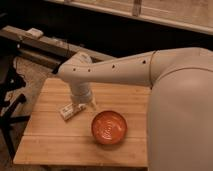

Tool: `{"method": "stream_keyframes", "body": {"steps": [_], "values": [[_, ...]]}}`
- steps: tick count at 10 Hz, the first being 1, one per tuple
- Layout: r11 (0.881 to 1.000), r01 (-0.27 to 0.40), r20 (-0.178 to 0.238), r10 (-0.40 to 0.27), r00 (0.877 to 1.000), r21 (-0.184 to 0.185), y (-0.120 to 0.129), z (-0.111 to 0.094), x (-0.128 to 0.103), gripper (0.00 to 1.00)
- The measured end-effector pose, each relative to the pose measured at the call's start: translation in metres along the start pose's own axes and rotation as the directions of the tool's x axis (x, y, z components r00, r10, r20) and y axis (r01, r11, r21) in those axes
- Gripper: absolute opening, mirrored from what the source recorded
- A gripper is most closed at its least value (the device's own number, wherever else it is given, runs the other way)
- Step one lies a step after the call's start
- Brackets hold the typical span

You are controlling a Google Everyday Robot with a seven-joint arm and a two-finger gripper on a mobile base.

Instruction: Place the bottle in the ceramic bowl

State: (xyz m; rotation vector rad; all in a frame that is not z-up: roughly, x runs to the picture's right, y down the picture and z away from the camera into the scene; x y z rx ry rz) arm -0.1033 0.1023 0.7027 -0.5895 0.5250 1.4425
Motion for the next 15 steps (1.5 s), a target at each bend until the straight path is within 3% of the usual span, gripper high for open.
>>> {"method": "stream_keyframes", "body": {"steps": [5,8,12,15], "values": [[1.0,0.018,0.002,-0.018,1.0,0.008,0.006,0.005,-0.002,0.65],[0.998,0.056,-0.025,-0.056,0.998,-0.02,0.05,0.03,-0.031,0.65],[0.995,0.09,-0.053,-0.092,0.994,-0.051,0.131,0.078,-0.08,0.65],[0.995,0.082,-0.057,-0.085,0.995,-0.053,0.151,0.107,-0.101,0.65]]}}
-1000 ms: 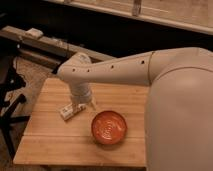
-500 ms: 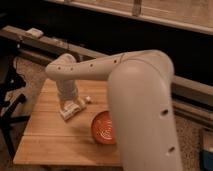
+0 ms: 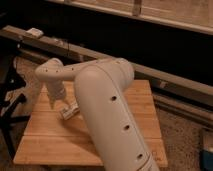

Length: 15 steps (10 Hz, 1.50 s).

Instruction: Place the bottle in the ceramic bowl

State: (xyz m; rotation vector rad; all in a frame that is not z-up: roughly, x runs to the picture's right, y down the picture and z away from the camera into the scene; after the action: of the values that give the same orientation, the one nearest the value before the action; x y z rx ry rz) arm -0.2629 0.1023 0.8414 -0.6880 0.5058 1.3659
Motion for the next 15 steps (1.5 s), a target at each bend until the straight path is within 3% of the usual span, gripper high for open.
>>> {"method": "stream_keyframes", "body": {"steps": [6,11,15], "values": [[0.999,-0.033,0.008,0.033,0.999,0.001,-0.019,0.003,-0.008,0.65],[0.997,-0.061,-0.004,0.061,0.998,0.053,-0.028,0.019,-0.011,0.65],[0.991,-0.108,0.001,0.108,0.994,0.072,-0.051,0.018,-0.01,0.65]]}}
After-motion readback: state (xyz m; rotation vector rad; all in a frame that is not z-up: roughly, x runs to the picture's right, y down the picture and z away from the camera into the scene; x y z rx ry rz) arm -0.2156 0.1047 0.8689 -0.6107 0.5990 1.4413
